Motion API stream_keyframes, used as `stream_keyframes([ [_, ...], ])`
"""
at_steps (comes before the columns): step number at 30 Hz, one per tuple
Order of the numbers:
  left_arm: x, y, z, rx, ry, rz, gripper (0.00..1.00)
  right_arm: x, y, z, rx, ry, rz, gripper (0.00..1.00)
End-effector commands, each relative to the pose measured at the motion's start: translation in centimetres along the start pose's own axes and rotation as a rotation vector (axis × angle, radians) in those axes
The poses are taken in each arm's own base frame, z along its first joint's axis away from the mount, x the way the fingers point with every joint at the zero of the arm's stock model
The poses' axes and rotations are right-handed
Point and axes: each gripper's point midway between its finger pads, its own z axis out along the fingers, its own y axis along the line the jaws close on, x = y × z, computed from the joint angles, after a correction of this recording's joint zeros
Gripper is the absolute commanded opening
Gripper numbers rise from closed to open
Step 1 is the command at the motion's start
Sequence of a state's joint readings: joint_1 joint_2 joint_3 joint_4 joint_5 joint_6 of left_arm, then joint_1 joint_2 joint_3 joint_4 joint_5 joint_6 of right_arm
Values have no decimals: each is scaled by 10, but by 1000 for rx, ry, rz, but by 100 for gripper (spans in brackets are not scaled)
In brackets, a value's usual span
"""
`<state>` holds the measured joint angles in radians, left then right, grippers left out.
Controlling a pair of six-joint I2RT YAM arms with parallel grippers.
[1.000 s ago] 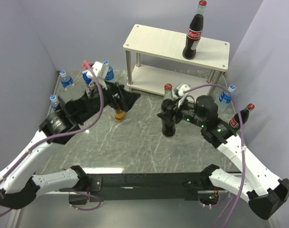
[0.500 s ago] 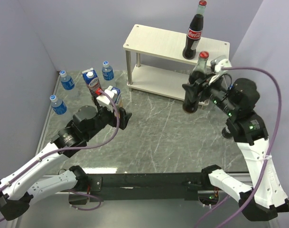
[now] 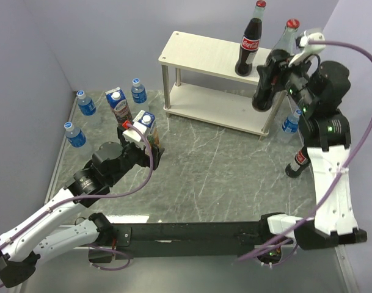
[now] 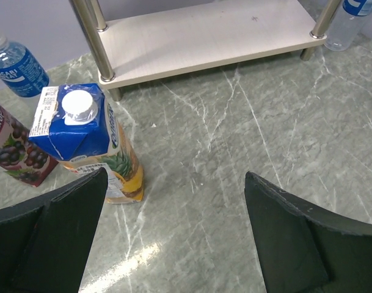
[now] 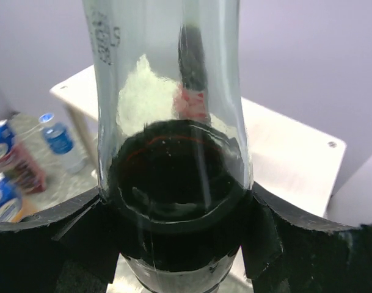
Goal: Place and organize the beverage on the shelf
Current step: Place the drink on the shelf.
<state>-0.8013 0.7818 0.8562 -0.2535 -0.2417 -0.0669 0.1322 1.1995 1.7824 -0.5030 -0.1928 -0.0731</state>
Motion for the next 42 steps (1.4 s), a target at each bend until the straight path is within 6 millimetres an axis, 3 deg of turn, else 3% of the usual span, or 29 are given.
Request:
stream_keyframes([
  [1,-11,5,-4,-23,-44,7,99,-130,-19,-21,81,-408,-62,0],
  [2,-10,6,-5,-29,-41,8,100,-126,-24,-10,89,-394,-62,0],
  [3,-9,6,-4,-29,-36,12,100,-136,-29,-12,104,-417,-69,0],
  [18,-6,10,-4,-50,-22,21,99,-148,-64,34,158,-459,-37,0],
  [28,-4,11,-3,-58,-10,29,99,-140,-77,62,185,-458,-30,0],
  [42,-2,11,-2,-57,-3,32,99,-128,-84,86,188,-447,-27,0],
])
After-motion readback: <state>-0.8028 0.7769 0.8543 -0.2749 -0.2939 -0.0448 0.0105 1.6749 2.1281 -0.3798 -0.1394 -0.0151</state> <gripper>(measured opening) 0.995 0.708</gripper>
